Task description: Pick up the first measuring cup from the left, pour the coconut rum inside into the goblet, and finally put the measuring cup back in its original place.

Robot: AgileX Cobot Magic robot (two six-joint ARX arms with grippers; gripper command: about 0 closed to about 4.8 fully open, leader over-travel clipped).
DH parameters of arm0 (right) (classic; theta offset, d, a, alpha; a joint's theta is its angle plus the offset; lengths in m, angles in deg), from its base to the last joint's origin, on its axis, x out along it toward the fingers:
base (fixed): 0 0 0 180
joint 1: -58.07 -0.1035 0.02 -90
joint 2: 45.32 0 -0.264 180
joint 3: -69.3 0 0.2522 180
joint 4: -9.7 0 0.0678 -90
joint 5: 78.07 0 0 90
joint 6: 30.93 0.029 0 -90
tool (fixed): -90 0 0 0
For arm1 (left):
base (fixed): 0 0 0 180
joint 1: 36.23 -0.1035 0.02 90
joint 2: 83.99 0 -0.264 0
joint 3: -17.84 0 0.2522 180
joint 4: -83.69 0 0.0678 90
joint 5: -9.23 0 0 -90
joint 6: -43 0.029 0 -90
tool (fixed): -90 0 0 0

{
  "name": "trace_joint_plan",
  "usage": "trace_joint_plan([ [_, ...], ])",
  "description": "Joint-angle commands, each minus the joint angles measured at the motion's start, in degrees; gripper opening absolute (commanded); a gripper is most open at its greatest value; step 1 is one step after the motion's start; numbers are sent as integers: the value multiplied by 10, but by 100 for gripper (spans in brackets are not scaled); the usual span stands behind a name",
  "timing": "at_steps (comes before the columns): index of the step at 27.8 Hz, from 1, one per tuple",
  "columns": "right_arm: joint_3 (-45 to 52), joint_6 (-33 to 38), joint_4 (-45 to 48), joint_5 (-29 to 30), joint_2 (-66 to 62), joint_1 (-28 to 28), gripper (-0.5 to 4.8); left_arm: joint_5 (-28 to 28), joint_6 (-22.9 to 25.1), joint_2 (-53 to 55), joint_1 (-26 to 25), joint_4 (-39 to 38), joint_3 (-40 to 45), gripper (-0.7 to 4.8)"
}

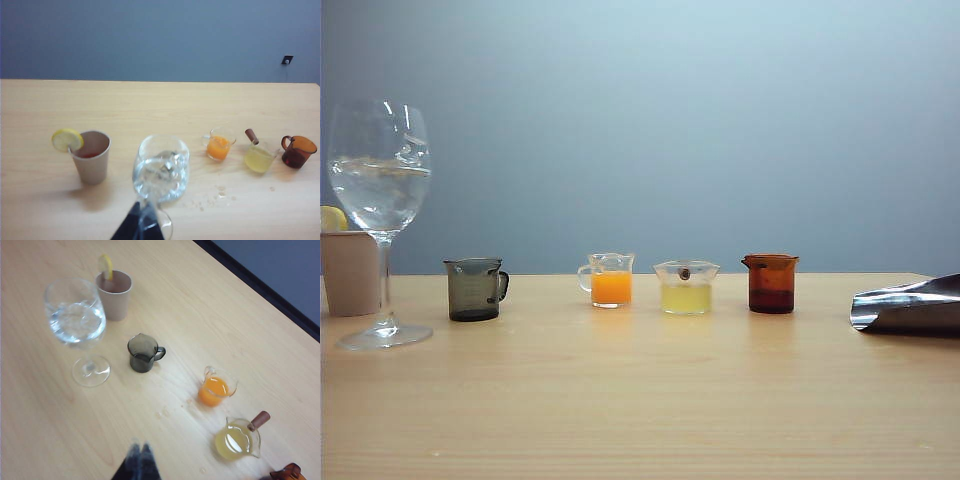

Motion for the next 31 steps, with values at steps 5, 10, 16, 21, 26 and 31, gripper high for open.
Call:
trace_joint_plan([
  [5,91,-2,26,3,89,5,-1,-4,-6,-90,0,22,78,-5],
  [10,213,-2,130,2,175,5,-1,-4,-18,-156,0,31,129,-5],
  [16,378,-2,251,-42,287,5,-1,-4,-19,-204,0,59,188,-5],
  [21,475,-2,290,-76,352,5,-1,-29,-19,-216,0,64,216,-5],
  [26,566,-1,329,-98,410,21,-2,-29,-31,-216,0,75,235,-5],
  [31,628,1,365,-124,440,46,-1,-29,-31,-216,0,104,264,-5],
])
